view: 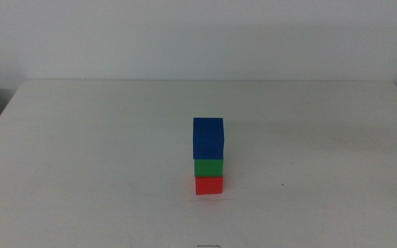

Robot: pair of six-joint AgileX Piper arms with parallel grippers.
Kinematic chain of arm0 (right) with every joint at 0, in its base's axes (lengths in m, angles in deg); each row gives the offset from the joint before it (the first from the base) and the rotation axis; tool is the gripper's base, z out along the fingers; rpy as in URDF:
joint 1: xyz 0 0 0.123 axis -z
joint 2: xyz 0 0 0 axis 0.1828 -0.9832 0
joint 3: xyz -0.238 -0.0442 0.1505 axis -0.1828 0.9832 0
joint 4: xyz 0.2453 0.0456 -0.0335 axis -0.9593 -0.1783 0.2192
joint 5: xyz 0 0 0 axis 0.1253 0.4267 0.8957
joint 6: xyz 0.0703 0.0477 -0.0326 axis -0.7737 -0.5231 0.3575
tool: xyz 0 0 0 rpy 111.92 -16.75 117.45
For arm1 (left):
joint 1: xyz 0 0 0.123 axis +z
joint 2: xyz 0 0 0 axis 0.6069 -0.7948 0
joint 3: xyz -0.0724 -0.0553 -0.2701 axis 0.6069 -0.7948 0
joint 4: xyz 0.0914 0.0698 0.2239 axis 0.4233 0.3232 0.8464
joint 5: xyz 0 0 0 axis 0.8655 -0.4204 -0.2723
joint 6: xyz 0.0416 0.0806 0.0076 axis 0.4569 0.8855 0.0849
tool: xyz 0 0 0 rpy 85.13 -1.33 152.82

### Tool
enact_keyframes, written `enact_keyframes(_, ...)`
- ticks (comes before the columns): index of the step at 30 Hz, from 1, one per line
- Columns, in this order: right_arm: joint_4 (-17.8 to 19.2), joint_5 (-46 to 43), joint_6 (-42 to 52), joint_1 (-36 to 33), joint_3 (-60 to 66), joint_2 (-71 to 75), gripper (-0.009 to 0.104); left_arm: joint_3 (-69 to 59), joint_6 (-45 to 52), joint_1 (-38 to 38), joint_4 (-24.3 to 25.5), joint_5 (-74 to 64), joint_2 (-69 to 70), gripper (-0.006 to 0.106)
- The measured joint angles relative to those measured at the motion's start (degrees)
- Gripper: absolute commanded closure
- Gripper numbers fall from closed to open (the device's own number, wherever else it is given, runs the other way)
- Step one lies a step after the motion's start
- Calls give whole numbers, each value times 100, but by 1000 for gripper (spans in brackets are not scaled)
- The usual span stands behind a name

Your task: Stack red cubes first, then green, then blue cubes in a specific spot.

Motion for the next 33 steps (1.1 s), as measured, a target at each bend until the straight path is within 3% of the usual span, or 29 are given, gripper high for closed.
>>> enact_keyframes(7, 0, 0, 0, 0, 0, 0, 15, -1388, 0, 0, 0, 1603, 609, 26)
enact_keyframes(15, 28, -40, 0, 0, 94, 34, 15, -2856, 0, 1, -121, 2132, 1210, 26)
enact_keyframes(18, 420, -276, 5, 129, 451, 209, 15, -3463, 0, 19, -122, 2710, 1530, 26)
enact_keyframes(21, 1076, -976, 5, 599, 1036, 551, 15, -4102, 0, 234, -140, 3264, 1937, 26)
enact_keyframes(23, 1279, -1591, 5, 988, 1517, 846, 15, -4514, 0, 540, -193, 3518, 2240, 26)
enact_keyframes(27, 1278, -2833, 5, 1806, 2790, 1656, 15, -5207, 0, 1274, -410, 3771, 2748, 26)
enact_keyframes(33, 1248, -3477, 5, 2688, 4653, 3075, 15, -6123, 0, 2036, -552, 3990, 3644, 26)
